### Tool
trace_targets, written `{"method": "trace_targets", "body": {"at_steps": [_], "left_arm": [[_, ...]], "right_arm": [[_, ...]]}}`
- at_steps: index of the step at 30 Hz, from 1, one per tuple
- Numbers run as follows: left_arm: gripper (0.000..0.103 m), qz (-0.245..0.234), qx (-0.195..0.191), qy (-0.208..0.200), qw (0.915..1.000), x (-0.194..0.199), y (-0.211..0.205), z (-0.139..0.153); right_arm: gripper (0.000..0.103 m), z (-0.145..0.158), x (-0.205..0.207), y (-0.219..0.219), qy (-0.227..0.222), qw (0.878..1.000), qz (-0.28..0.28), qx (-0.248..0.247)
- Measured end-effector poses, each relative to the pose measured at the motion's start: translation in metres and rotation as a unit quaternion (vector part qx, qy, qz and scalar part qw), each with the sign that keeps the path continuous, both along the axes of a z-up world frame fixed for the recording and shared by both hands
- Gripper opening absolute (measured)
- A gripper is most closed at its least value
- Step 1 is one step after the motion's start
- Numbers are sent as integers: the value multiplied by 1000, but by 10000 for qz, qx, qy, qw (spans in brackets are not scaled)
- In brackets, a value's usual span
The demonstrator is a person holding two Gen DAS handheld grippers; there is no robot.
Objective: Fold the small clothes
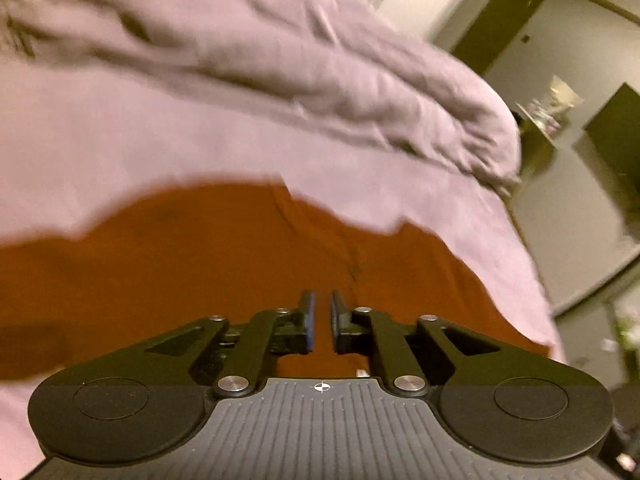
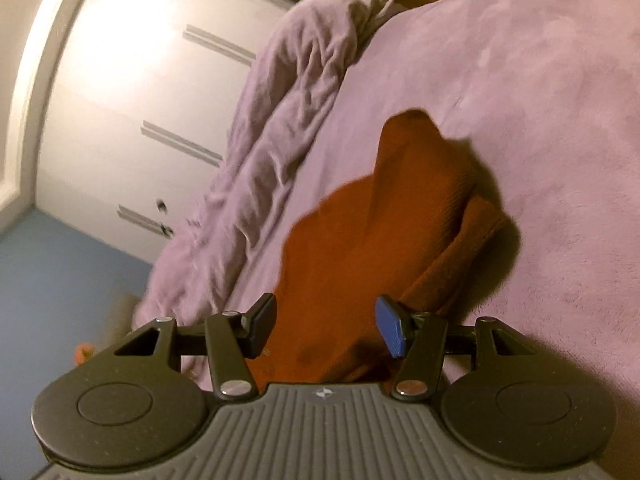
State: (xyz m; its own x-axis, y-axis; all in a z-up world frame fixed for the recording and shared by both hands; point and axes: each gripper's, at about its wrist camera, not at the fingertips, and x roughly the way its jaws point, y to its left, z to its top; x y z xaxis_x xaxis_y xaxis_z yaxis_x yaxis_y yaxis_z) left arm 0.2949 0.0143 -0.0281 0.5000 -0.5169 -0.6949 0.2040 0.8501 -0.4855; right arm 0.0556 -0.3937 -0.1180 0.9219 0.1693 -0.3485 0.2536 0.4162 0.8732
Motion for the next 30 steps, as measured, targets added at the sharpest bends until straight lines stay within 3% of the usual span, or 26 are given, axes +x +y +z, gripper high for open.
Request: {"method": "trace_targets", "body": {"at_steps": [1,2,3,6,13,16,18,20,23,27,30], "left_arm": [[27,-147,-103,99,9998,-3,-7,-6],[45,-261,-178,156,9994,-6,-14,-11],[55,-375,-303,275,9985,-8,-22,-18],[55,-613,-533,574,9950,-7,-49,-36],[55,-796,-499,1131,9891,4,-84,-72],[50,-810,-332,1119,9899,6,-97,-77],[7,-900,-392,1126,9888,8,-106,-76],[8,-982,-257,1130,9884,7,-116,-75],[7,-1107,37,643,9918,-1,-123,-52],[7,-896,-504,121,9946,1,-99,-4],[7,-619,-588,-415,9955,4,-72,33]], "right_arm": [[55,-1,-5,-2,11,10000,-73,-6],[56,-2,-9,-2,29,9999,-120,-16],[56,-4,-12,-3,63,9999,-153,-5],[56,-13,-21,-5,209,9996,-160,96],[56,-24,-32,-13,352,9993,-106,114],[56,-26,-31,-15,309,9993,-132,171],[56,-28,-31,-16,270,9993,-168,216],[56,-28,-29,-16,250,9992,-181,244],[56,-27,-29,-18,233,9990,-192,314],[56,-22,-30,-24,206,9992,-247,256],[56,-17,-27,-26,185,9993,-250,213]]}}
